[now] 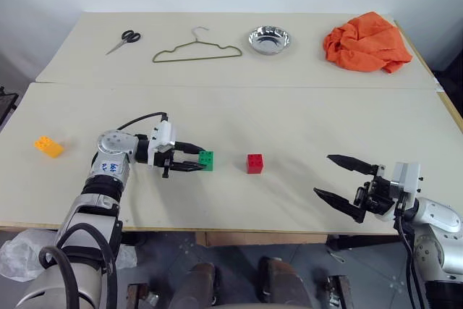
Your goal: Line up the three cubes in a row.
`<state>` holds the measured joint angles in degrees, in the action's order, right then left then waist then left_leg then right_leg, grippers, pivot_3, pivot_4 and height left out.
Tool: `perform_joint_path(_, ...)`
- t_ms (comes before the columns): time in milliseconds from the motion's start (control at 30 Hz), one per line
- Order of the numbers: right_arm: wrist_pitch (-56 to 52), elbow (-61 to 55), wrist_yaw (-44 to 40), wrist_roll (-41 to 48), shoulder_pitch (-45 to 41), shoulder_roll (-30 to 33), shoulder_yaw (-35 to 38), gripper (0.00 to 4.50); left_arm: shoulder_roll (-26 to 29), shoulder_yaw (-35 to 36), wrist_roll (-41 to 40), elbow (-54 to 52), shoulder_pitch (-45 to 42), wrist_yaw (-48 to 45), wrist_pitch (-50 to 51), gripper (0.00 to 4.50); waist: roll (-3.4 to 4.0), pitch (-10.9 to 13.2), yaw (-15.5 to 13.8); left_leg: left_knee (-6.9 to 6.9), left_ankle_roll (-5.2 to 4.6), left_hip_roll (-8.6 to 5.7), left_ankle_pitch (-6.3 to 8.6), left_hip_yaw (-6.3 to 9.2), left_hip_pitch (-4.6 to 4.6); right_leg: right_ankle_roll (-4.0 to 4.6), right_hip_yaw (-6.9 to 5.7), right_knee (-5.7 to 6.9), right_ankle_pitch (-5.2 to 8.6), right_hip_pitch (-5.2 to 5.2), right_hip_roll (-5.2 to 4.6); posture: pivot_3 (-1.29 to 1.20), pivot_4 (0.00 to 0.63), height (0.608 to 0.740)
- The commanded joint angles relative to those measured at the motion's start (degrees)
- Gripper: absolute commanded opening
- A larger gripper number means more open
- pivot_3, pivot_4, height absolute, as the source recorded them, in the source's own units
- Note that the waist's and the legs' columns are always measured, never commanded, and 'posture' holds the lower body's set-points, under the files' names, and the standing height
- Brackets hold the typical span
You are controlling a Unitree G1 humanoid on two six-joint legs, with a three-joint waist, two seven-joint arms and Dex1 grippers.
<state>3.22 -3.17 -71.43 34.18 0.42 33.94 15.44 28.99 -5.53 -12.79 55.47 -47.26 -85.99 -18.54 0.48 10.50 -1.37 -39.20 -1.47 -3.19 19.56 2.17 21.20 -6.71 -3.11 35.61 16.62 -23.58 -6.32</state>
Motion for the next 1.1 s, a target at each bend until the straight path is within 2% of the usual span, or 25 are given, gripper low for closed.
perform_joint_path(33, -0.9, -1.5, -1.7, 1.5, -2.1, 0.8, -1.0, 4.50, 0.8, 1.5, 0.0, -0.7, -1.1, -1.8, 0.0, 3.39, 0.00, 0.0, 0.0, 0.00, 0.00, 0.00, 0.00, 0.00, 0.00, 0.00, 0.00, 0.00, 0.00, 0.00, 0.00, 0.00, 0.150, 0.740)
perform_joint_path(167, -2.2, -1.3, -2.5, 2.2, -5.7, 0.0, -2.9, 4.50, 3.8, 5.9, -3.7, -7.4, 2.2, 0.5, 2.9, 4.45, -0.04, 0.0, 0.3, 0.00, 0.00, 0.03, 0.00, 0.00, 0.02, 0.00, 0.02, 0.01, 0.00, -0.06, 0.00, 0.00, 0.150, 0.740)
perform_joint_path(300, -3.6, -1.6, -3.8, 3.1, -10.6, -1.9, -6.6, 4.50, 9.0, 14.1, -9.6, -26.2, 14.7, 6.9, 10.9, 4.45, -0.04, 0.0, 1.8, 0.03, 0.05, 0.16, 0.01, 0.05, 0.02, 0.03, 0.19, -0.02, 0.02, -0.08, -0.19, 0.00, 0.150, 0.740)
perform_joint_path(367, -3.9, -1.8, -4.6, 3.6, -13.2, -3.7, -8.7, 4.50, 10.6, 21.5, -14.6, -38.5, 24.0, 13.7, 17.2, 4.45, -0.04, 0.0, 2.2, 0.07, 0.11, 0.25, 0.05, 0.13, 0.01, 0.09, 0.42, -0.02, 0.05, -0.08, -0.21, 0.00, 0.150, 0.740)
perform_joint_path(500, -4.5, -2.4, -5.6, 4.5, -16.7, -7.0, -11.8, 4.50, 9.6, 35.1, -20.9, -55.2, 38.8, 28.4, 26.5, 4.45, -0.09, 0.1, 2.3, 0.07, 0.20, 0.34, 0.09, 0.30, 0.03, 0.18, 0.40, -0.06, 0.09, -0.06, -0.20, 0.00, 0.150, 0.740)
perform_joint_path(633, -4.3, -3.0, -8.3, 4.0, -19.7, -9.8, -16.1, 4.50, 0.0, 50.6, -20.8, -63.3, 54.5, 44.4, 24.2, 4.45, 0.02, 0.0, 1.5, 0.12, 0.19, 0.32, 0.13, 0.30, -0.12, 0.18, 0.44, -0.16, 0.10, 0.09, -0.23, 0.00, 0.150, 0.740)
perform_joint_path(700, -4.2, -2.8, -8.7, 3.6, -21.0, -10.4, -17.1, 4.50, -7.8, 58.0, -19.9, -64.6, 58.2, 54.2, 18.3, 4.45, 0.01, 0.0, 1.4, 0.13, 0.20, 0.32, 0.15, 0.31, -0.07, 0.19, 0.42, -0.25, 0.10, 0.08, -0.21, 0.00, 0.150, 0.740)
perform_joint_path(800, -4.6, -2.4, -7.1, 3.9, -23.0, -11.1, -16.5, 4.50, -16.4, 64.3, -20.2, -65.6, 63.9, 63.4, 14.1, 4.45, -0.44, 0.0, 0.9, 0.09, 0.20, 0.33, 0.19, 0.34, -0.04, 0.18, 0.33, -0.53, 0.10, 0.10, -0.20, 0.00, 0.150, 0.740)
perform_joint_path(933, -4.0, -0.1, -8.3, 3.3, -24.0, -11.0, -16.6, 4.50, -21.9, 66.9, -22.2, -63.2, 67.5, 69.0, 11.8, 4.45, -0.79, -0.2, -0.3, 0.07, 0.21, 0.31, 0.20, 0.36, -0.10, 0.18, 0.30, -0.59, 0.09, 0.22, -0.22, 0.00, 0.150, 0.740)
perform_joint_path(1100, -3.4, 2.1, -9.7, 2.8, -25.4, -11.3, -17.2, 4.50, -24.3, 61.1, -19.5, -62.5, 67.8, 71.0, 10.9, 4.45, -0.81, -0.3, -0.3, 0.07, 0.15, 0.28, 0.26, 0.37, -0.09, 0.16, 0.31, -0.62, 0.09, 0.23, -0.25, 0.00, 0.150, 0.740)
